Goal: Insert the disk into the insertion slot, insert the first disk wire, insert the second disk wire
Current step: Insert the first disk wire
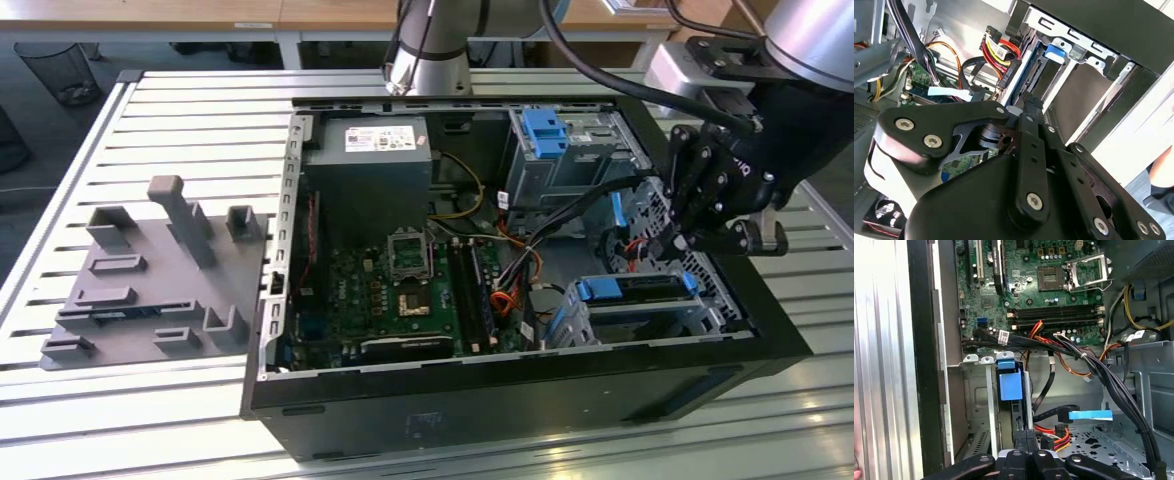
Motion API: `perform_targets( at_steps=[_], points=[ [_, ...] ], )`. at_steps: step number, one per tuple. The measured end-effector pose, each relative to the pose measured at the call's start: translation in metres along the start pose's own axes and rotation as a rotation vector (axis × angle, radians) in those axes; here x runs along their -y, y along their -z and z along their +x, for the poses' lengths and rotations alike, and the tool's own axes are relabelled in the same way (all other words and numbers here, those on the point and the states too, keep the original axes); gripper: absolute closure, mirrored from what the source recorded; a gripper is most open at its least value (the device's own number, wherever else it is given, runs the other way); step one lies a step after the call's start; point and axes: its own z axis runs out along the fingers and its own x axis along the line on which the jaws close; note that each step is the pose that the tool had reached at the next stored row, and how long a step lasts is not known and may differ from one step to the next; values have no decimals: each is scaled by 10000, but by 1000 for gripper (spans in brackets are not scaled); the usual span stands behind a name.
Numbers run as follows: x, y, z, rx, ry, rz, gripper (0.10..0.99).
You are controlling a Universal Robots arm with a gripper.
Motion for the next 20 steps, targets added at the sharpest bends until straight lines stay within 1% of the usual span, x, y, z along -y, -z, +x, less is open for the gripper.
perform_targets(
  at_steps=[3,4,7,10,11,19,20],
  points=[
    [2,-7,-58,2,-12,0,973],
    [3,-10,-82,3,-13,0,914],
    [16,-20,-130,4,-40,0,914],
    [38,-30,-143,10,-215,0,902],
    [43,-31,-146,9,-289,1,839],
    [54,-56,-162,29,-1066,4,827],
    [57,-59,-166,30,-1133,4,765]
  ],
)
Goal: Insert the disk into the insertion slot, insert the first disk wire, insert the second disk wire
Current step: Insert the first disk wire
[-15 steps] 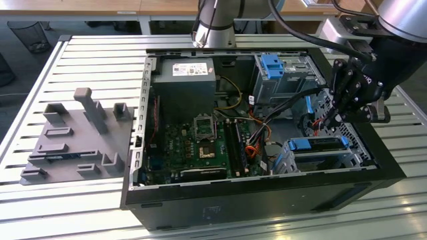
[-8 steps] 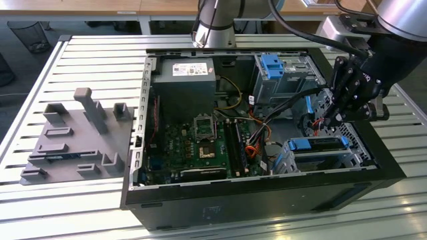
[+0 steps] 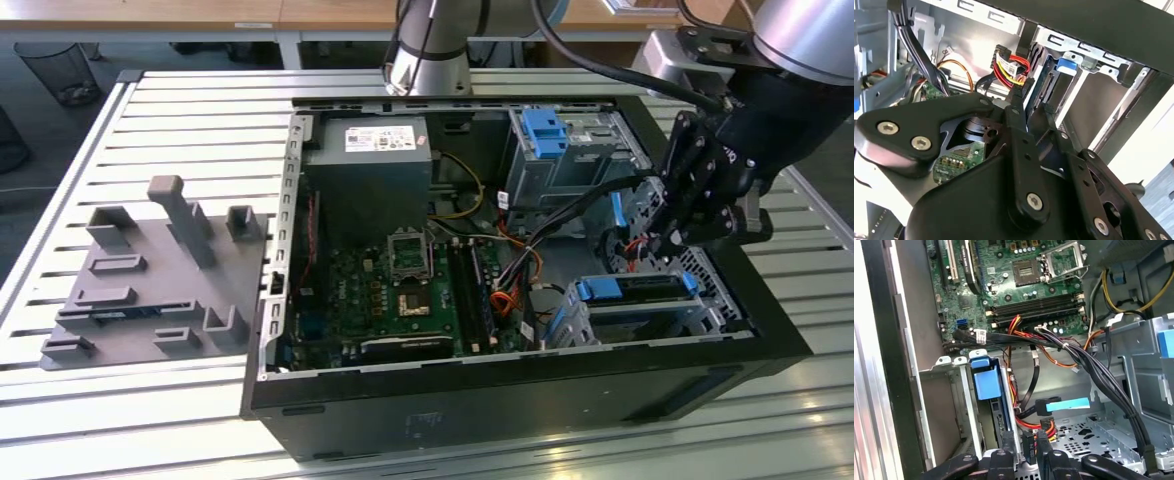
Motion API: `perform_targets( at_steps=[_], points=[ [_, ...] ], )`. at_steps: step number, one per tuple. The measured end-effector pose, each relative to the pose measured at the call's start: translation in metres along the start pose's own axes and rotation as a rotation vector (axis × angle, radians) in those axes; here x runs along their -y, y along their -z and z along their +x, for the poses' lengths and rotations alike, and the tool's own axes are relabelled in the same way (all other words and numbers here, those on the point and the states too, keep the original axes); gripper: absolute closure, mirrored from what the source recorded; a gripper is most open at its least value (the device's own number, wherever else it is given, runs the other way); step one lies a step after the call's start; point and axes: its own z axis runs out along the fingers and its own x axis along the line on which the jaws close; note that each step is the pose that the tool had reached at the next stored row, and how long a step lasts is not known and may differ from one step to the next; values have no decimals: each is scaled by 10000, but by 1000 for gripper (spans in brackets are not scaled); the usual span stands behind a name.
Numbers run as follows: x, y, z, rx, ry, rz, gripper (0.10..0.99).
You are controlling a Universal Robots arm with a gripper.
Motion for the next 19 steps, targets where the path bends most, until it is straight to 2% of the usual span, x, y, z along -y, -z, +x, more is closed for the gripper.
perform_targets(
  at_steps=[8,14,17,19],
  points=[
    [29,-29,-31,10,-521,3,765],
    [27,-81,-53,17,-651,21,765],
    [26,-83,-57,-42,-652,47,780],
    [27,-84,-56,-70,-621,54,906]
  ],
)
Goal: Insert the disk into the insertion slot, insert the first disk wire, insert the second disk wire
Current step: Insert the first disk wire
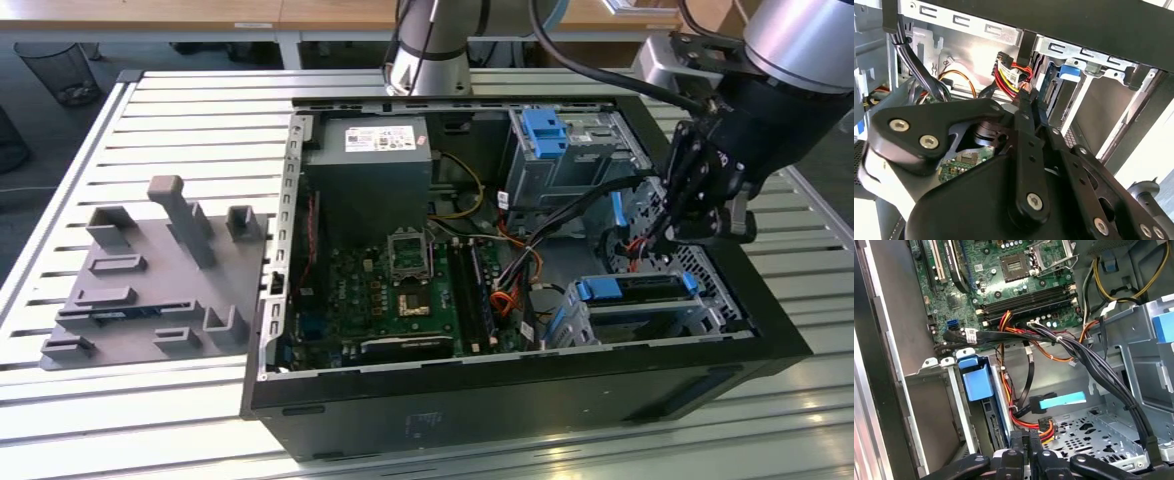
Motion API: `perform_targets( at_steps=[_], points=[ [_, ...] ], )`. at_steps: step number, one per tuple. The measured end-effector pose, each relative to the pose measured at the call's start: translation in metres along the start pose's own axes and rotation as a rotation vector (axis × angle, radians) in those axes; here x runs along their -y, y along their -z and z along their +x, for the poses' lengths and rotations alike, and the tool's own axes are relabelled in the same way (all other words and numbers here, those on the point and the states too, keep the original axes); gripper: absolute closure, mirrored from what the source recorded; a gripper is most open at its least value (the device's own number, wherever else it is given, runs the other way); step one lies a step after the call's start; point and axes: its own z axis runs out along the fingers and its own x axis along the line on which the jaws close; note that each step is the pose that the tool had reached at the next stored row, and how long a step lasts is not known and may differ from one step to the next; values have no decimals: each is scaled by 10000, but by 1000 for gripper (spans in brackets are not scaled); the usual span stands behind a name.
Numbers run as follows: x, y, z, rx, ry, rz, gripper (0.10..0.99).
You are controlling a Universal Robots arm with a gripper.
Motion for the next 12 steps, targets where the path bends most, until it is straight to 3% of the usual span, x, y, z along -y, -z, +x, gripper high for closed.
perform_targets(
  at_steps=[12],
  points=[
    [0,-3,-1,-40,2111,8,918]
  ],
)
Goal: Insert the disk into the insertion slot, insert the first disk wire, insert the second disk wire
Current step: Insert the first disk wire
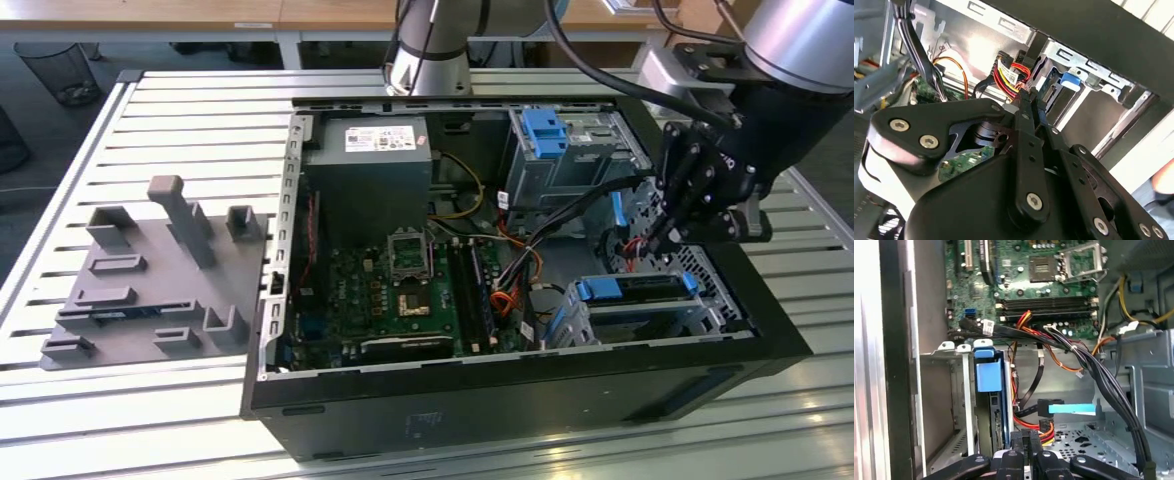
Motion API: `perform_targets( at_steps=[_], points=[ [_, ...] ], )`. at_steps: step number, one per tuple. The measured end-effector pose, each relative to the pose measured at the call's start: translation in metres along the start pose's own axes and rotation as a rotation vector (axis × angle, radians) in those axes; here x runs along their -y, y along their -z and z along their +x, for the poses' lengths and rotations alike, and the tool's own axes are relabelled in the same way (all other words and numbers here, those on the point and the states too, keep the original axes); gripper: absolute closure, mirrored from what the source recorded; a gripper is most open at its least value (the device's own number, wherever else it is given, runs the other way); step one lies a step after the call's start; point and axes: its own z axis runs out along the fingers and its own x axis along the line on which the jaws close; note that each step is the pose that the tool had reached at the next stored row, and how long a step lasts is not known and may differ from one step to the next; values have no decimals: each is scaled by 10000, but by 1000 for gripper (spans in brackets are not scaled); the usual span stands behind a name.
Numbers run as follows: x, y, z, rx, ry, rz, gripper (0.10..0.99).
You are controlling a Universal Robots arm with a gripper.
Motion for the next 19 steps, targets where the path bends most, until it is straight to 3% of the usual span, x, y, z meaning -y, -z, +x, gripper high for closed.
perform_targets(
  at_steps=[4,19],
  points=[
    [-1,-4,13,-8,471,16,918],
    [-14,-28,154,-3,970,216,918]
  ],
)
